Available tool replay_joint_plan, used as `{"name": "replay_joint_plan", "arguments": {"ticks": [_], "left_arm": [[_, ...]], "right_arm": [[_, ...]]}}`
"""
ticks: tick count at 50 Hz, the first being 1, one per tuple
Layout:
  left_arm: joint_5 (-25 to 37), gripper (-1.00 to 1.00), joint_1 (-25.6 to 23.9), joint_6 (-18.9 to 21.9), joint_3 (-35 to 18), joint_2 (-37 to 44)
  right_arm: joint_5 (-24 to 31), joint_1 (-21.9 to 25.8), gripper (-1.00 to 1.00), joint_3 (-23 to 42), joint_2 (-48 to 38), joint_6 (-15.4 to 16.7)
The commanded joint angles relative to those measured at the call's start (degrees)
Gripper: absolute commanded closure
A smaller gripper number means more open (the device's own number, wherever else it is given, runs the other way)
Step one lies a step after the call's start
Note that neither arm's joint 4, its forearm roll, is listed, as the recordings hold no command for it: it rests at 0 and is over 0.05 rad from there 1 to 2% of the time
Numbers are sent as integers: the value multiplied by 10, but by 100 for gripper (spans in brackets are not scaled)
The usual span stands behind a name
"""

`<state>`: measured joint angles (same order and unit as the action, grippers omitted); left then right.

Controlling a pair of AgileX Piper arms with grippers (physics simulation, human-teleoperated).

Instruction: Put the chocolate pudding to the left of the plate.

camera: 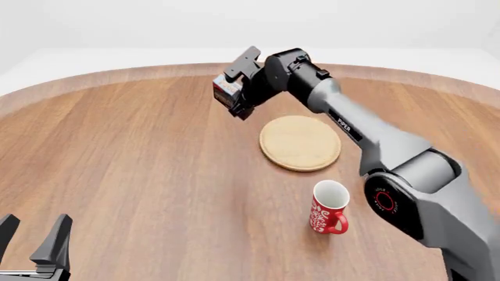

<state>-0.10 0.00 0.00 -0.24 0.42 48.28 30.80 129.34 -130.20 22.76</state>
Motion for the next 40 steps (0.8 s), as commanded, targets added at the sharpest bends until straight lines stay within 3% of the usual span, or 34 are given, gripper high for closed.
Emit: {"name": "replay_joint_plan", "arguments": {"ticks": [1,4,40], "left_arm": [[0,-100,0,0,0,0],[0,-100,0,0,0,0],[0,-100,0,0,0,0]], "right_arm": [[127,-12,100,280,-165,4],[149,-15,100,325,-197,7],[144,-21,100,328,-255,2]]}}
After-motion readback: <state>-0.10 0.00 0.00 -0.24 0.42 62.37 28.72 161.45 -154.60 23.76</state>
